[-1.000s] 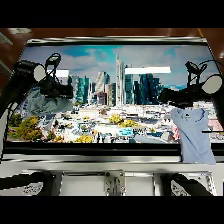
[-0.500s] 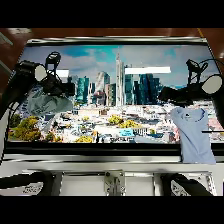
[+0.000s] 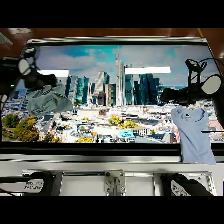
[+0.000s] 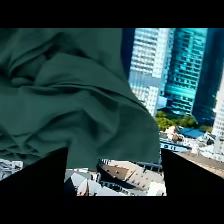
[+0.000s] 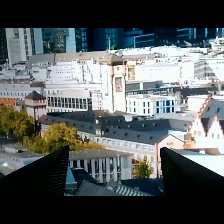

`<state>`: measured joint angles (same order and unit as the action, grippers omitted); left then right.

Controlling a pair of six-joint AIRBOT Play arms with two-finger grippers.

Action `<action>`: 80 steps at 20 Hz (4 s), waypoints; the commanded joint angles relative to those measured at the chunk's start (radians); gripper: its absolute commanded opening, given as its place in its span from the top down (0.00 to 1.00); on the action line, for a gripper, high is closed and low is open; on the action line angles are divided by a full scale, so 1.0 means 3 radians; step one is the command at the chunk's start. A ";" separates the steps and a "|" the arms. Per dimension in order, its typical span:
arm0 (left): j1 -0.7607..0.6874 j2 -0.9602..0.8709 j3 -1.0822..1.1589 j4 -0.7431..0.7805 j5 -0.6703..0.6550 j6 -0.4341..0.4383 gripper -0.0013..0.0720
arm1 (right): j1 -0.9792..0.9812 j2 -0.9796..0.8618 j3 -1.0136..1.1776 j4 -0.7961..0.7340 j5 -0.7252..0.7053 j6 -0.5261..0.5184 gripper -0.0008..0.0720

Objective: Fold the shirts.

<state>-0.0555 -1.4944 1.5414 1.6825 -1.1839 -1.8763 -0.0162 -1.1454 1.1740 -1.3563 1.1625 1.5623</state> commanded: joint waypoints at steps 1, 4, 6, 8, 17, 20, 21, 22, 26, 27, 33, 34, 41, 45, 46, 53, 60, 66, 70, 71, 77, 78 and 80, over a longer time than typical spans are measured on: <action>0.0725 -0.0187 0.0094 -0.0383 -0.0159 -0.0134 0.01 | 0.0003 -0.0003 -0.0001 -0.0187 -0.0061 -0.0011 0.04; 0.0993 -0.0512 0.0094 -0.0525 -0.0395 -0.0132 0.01 | 0.0003 -0.0003 -0.0001 -0.0187 -0.0071 0.0031 0.04; 0.0992 -0.0680 0.0094 -0.0518 -0.0291 -0.0132 0.01 | 0.0003 -0.0003 -0.0001 -0.0186 -0.0092 0.0118 0.04; 0.0956 -0.0833 0.0095 -0.0524 -0.0118 -0.0134 0.01 | 0.0003 -0.0003 -0.0001 -0.0186 -0.0095 0.0160 0.04; 0.0909 -0.1143 0.0103 -0.0720 0.0192 -0.0120 0.93 | 0.0003 -0.0003 -0.0001 -0.0097 -0.0048 0.0212 0.04; 0.0816 -0.0843 0.0300 -0.0824 0.0201 0.0074 0.93 | 0.0003 -0.0001 0.0000 -0.0122 -0.0066 0.0193 0.04; 0.0746 -0.0659 0.0416 -0.0824 0.0225 0.0148 0.93 | 0.0003 -0.0001 0.0000 -0.0137 -0.0083 0.0159 0.04; 0.0664 -0.0464 0.0534 -0.0825 0.0243 0.0217 0.93 | 0.0003 -0.0001 0.0000 -0.0136 -0.0098 0.0117 0.04; 0.0134 0.0506 0.0914 -0.0825 0.0262 0.0369 0.93 | 0.0003 0.0018 0.0116 -0.0135 -0.0098 0.0038 0.04; -0.0037 0.0745 0.0935 -0.0827 0.0285 0.0367 0.93 | 0.0003 0.0065 0.0191 -0.0135 -0.0095 0.0023 0.04; -0.1303 0.1471 0.0923 -0.0821 0.0421 0.0267 0.93 | 0.0001 0.0698 0.0740 -0.0539 -0.0062 -0.0072 0.04; -0.1459 0.1436 0.0882 -0.0821 0.0421 0.0266 0.93 | 0.0003 0.0820 0.0762 -0.0649 -0.0022 -0.0071 0.04; -0.2294 0.0459 0.0098 -0.1197 0.0682 0.0192 0.93 | 0.0001 0.1016 0.0654 -0.1193 0.1213 -0.0228 0.04; -0.2579 -0.0360 0.0006 -0.1849 0.0867 0.0197 0.61 | 0.0001 0.1015 0.0332 -0.1128 0.1190 -0.0223 0.04; -0.2537 -0.0463 0.0008 -0.1986 0.0805 0.0182 0.03 | 0.0001 0.1015 0.0217 -0.1113 0.1143 -0.0223 0.04; -0.1221 -0.0140 -0.0128 -0.2007 -0.0535 0.0842 0.02 | -0.0453 0.0793 -0.0212 -0.0474 0.0692 -0.0355 0.04; -0.0261 0.0848 -0.2150 -0.2225 -0.0210 0.0905 0.02 | -0.1333 -0.0196 -0.0214 0.0889 0.0900 -0.0867 0.04; -0.0268 0.0863 -0.2920 -0.2767 0.0573 0.0907 0.02 | -0.1245 -0.0743 -0.0214 0.1038 0.0847 -0.0984 0.04; -0.0398 0.0694 -0.2939 -0.2968 0.0941 0.0904 0.02 | -0.1219 -0.0904 -0.0216 0.1091 0.0782 -0.1016 0.04; -0.0443 0.0632 -0.2937 -0.3089 0.1045 0.0905 0.02 | -0.1170 -0.0951 -0.0216 0.1095 0.0786 -0.1043 0.04; -0.0651 0.0292 -0.2934 -0.3271 0.1302 0.0903 0.37 | -0.0763 -0.1203 -0.0216 0.1097 0.0594 -0.1085 0.04; -0.0649 0.0291 -0.2930 -0.3271 0.1307 0.0904 0.57 | -0.0713 -0.1256 -0.0216 0.1096 0.0595 -0.1086 0.04; -0.0627 0.0291 -0.2908 -0.3268 0.1305 0.0912 0.83 | -0.0603 -0.1373 -0.0216 0.1102 0.0577 -0.1086 0.04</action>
<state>-0.2409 -1.3926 0.6647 0.7151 -0.8055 -1.6047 -0.2428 -1.5146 1.1095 -1.0290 1.3514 1.2392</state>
